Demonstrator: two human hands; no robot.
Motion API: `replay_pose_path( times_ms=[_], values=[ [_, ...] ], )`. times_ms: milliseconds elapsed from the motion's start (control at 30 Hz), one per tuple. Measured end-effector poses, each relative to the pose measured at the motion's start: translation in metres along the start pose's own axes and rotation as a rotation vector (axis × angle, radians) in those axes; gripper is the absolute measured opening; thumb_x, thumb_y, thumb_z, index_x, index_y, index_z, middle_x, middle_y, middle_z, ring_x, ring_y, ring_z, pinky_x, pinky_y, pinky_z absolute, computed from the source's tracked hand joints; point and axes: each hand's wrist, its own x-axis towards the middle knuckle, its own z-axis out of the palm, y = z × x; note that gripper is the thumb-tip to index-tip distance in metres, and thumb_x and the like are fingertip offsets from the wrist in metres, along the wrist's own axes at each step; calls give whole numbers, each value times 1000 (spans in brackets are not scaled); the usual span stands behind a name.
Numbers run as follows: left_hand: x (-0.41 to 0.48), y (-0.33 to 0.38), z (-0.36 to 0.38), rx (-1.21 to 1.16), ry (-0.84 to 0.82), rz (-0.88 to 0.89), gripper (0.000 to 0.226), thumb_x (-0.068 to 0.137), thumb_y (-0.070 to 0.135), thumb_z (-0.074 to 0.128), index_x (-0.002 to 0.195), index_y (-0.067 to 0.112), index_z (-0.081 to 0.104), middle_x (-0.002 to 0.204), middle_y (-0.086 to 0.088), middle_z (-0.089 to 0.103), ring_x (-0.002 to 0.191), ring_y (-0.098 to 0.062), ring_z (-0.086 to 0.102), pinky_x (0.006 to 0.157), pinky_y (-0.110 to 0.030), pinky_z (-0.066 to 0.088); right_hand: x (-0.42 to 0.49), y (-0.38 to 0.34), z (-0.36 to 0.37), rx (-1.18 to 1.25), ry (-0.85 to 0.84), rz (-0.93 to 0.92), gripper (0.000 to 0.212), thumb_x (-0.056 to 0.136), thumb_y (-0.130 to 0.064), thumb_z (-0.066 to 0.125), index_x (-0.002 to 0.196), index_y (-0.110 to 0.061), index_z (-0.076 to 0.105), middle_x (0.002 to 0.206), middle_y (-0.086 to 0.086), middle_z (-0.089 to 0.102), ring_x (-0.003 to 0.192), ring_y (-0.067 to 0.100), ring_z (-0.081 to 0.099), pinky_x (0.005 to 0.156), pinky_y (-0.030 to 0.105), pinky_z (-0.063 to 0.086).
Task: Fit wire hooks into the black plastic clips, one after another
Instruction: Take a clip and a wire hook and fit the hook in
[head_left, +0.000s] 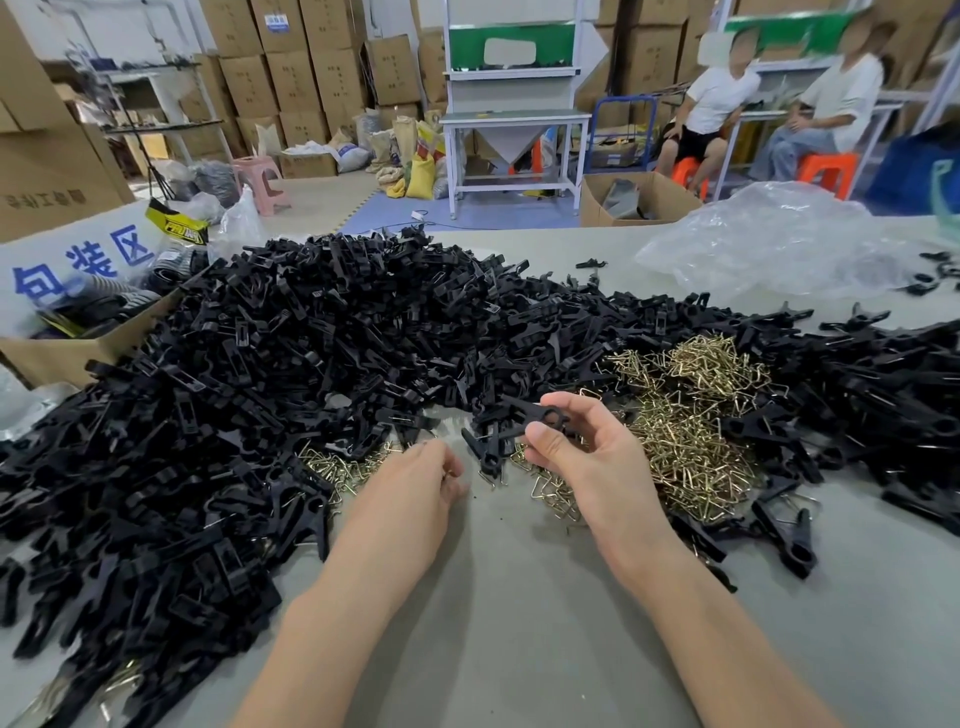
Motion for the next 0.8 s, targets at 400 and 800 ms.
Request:
replay_pose_path(
  times_ms=[400, 800],
  values=[
    [1, 20, -12, -1137, 121, -216, 15, 98, 8, 61, 107, 15, 70, 89, -2, 78, 76, -6, 68, 71, -19, 56, -3, 0, 0, -159, -64, -4, 29, 82, -9, 82, 103, -23, 67, 100, -6, 74, 89, 6, 71, 80, 16, 54],
    [-2, 34, -4, -996, 246, -192, 13, 99, 11, 59, 95, 14, 71, 80, 7, 77, 70, -2, 70, 64, -10, 50, -6, 5, 7, -191, -198, -31, 30, 84, -1, 78, 103, -18, 62, 105, -7, 77, 95, 15, 74, 78, 16, 53]
  ],
)
